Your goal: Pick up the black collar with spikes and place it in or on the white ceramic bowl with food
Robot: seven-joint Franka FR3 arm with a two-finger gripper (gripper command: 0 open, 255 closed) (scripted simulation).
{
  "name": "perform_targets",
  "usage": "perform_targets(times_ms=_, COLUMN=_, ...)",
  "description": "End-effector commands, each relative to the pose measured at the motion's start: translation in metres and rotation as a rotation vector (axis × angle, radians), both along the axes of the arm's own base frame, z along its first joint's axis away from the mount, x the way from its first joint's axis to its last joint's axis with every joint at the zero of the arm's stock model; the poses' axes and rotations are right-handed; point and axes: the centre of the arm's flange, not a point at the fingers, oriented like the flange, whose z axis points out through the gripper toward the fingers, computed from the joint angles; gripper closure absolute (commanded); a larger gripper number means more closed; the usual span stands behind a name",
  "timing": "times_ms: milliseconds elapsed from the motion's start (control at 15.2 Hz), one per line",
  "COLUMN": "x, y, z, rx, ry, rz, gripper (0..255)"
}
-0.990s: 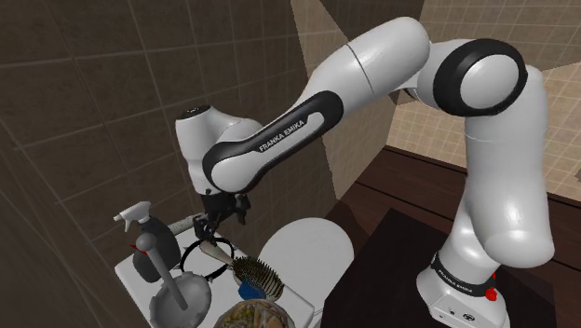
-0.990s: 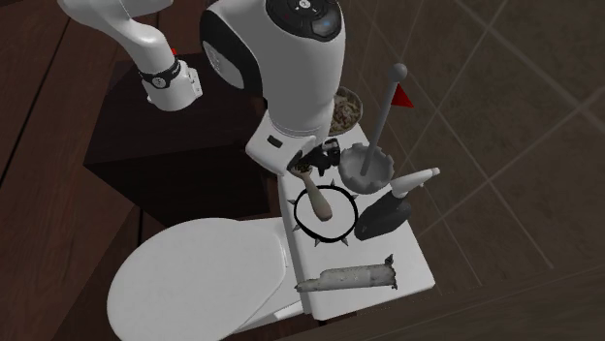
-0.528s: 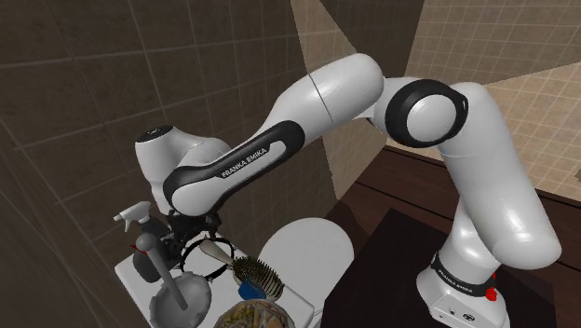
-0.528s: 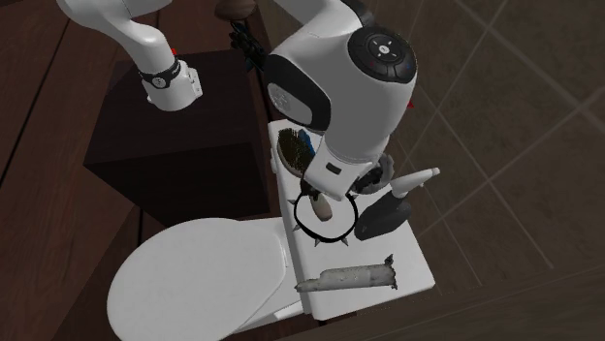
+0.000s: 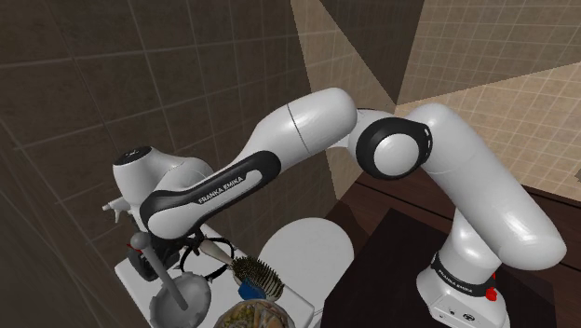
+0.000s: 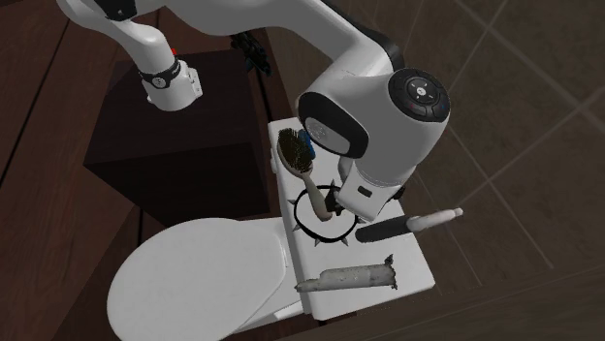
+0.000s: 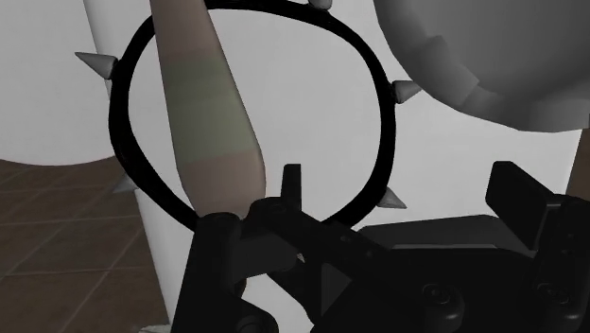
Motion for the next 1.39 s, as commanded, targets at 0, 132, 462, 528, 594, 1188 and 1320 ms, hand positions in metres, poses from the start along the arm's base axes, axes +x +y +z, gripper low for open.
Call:
perform_targets(times_ms=0, x=-0.001, y=0.0, z=-0.01, rx=0.0, ry=0.0, rz=0.0, gripper=0)
perform_targets(times_ms=132, x=-0.001, y=0.001, z=-0.023, rx=0.0, ry=0.0, rz=0.0, gripper=0)
perform_targets(times_ms=462, x=-0.001, y=0.001, z=-0.023, rx=0.0, ry=0.0, rz=0.0, gripper=0)
perform_targets(times_ms=528, x=-0.001, y=0.001, z=-0.023, rx=0.0, ry=0.0, rz=0.0, gripper=0)
perform_targets(times_ms=594, x=-0.001, y=0.001, z=-0.023, rx=0.0, ry=0.0, rz=0.0, gripper=0)
perform_targets(times_ms=1188, x=-0.001, y=0.001, z=-0.024, rx=0.0, ry=0.0, rz=0.0, gripper=255)
perform_targets(times_ms=1320, x=-0.001, y=0.001, z=-0.023, rx=0.0, ry=0.0, rz=0.0, gripper=255)
